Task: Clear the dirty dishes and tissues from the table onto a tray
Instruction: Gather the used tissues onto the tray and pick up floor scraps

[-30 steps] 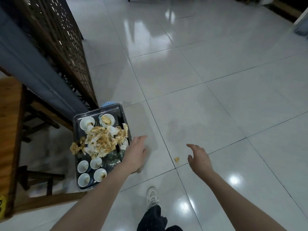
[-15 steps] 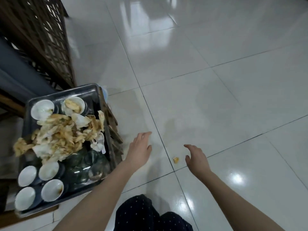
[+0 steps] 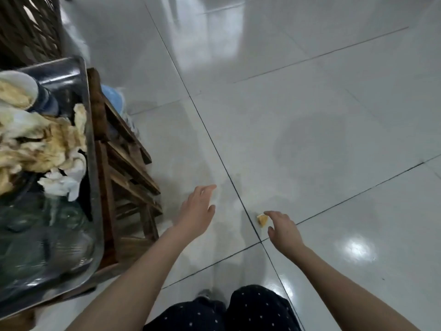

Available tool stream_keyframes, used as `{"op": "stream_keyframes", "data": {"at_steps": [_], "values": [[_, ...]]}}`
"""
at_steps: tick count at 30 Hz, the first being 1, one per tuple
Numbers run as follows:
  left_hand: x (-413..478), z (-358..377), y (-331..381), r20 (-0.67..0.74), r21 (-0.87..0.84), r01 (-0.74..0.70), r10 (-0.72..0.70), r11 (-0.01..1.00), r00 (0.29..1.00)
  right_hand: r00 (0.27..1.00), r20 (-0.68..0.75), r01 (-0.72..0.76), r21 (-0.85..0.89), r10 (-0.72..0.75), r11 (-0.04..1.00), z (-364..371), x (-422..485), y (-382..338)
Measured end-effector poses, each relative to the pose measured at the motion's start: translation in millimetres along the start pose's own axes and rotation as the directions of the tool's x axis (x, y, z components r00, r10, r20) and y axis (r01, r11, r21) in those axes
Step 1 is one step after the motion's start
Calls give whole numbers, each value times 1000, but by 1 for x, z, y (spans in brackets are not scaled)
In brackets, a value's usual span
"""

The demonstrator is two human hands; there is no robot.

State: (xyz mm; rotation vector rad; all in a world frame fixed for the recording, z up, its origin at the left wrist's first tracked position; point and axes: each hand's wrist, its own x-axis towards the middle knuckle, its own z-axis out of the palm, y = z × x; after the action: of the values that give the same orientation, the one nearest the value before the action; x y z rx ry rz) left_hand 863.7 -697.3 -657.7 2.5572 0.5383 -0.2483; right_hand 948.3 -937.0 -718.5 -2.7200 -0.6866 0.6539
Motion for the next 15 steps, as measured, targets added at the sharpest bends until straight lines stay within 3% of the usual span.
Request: {"op": "stream_keyframes", "data": {"at_steps": [15], "values": [[-8, 110, -69, 72, -3, 42, -42, 999, 997, 996, 86, -7, -85, 14, 996, 122, 73, 50]]}}
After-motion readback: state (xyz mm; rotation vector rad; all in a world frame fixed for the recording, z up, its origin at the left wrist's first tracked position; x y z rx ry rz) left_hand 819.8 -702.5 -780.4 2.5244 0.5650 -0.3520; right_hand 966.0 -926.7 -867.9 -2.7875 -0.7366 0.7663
